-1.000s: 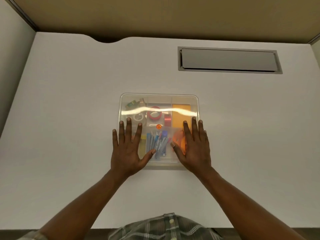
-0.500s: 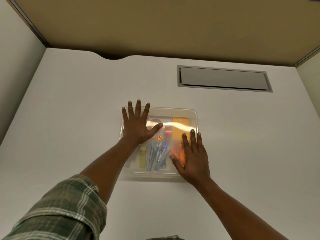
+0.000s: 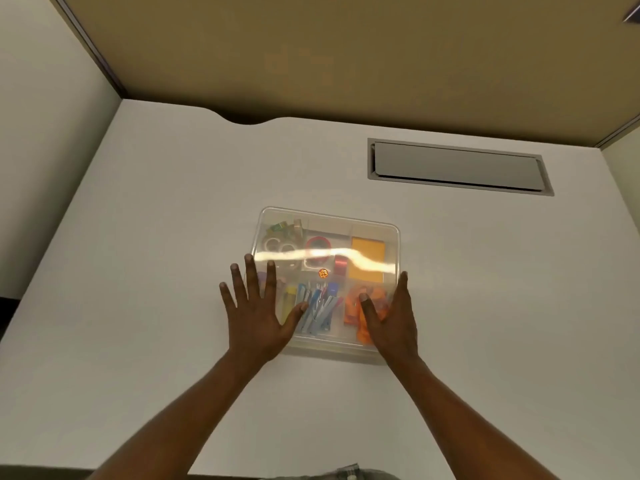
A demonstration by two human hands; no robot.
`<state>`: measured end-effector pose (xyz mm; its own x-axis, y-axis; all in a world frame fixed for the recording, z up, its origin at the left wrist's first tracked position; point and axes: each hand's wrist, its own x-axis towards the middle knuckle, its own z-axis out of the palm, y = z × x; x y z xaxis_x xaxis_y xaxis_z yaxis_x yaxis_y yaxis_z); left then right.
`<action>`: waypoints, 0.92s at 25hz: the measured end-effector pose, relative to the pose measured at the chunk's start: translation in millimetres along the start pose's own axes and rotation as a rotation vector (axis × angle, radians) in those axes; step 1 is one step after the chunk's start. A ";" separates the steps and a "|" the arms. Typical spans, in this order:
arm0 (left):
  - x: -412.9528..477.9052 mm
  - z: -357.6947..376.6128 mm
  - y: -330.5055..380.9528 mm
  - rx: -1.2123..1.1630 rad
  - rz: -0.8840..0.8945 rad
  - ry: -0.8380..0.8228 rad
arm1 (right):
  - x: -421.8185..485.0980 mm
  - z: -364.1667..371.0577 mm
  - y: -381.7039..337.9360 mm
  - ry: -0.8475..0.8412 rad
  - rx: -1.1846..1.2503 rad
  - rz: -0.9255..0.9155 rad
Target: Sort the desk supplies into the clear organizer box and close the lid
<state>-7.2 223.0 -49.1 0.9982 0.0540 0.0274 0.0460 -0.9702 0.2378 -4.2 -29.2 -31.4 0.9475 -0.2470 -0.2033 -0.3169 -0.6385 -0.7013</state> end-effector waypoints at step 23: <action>19.4 -78.3 -139.6 0.142 -0.137 -0.202 | 8.8 49.8 -123.0 -0.549 -0.534 -0.232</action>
<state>2.6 377.9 -5.8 0.9692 0.1526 -0.1931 0.1719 -0.9812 0.0873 45.3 83.5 19.1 0.8338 0.2403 -0.4970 0.0443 -0.9265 -0.3737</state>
